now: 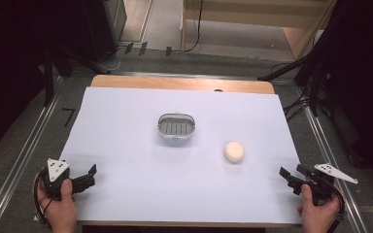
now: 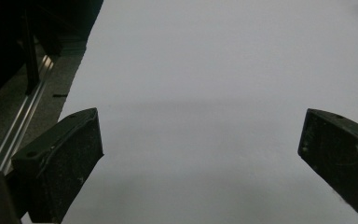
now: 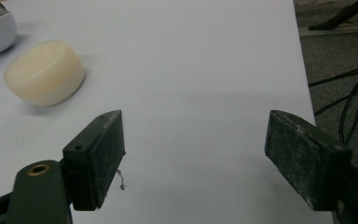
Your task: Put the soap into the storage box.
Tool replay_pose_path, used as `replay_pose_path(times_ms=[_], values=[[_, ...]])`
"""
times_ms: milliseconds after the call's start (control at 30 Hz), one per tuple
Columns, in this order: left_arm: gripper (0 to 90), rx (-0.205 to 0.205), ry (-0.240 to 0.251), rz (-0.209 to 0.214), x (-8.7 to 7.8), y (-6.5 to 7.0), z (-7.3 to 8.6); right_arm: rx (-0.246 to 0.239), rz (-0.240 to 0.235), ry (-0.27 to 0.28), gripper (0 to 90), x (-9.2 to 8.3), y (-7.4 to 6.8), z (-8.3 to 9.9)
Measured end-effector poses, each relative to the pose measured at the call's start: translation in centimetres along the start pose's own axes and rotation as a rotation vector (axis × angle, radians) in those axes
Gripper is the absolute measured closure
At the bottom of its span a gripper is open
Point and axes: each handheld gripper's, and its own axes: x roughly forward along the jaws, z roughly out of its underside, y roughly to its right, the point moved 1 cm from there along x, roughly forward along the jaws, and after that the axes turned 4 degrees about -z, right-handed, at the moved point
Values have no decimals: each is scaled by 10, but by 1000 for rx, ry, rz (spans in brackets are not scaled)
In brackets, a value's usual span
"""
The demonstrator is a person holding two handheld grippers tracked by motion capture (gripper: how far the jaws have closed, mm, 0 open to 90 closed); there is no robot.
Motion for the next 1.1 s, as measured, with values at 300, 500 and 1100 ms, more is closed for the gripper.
replay_pose_path(times_ms=[300, 500, 1100], values=[[1, -2, 4, 3, 0, 0, 0, -117, 27, -165, 261, 7, -21, -10], [1, -1, 3, 5, 0, 0, 0, -199, 6, -350, 245, 21, -42, -30], [1, -5, 4, 10, 0, -1, 0, -317, -43, -682, 146, 78, -88, -72]])
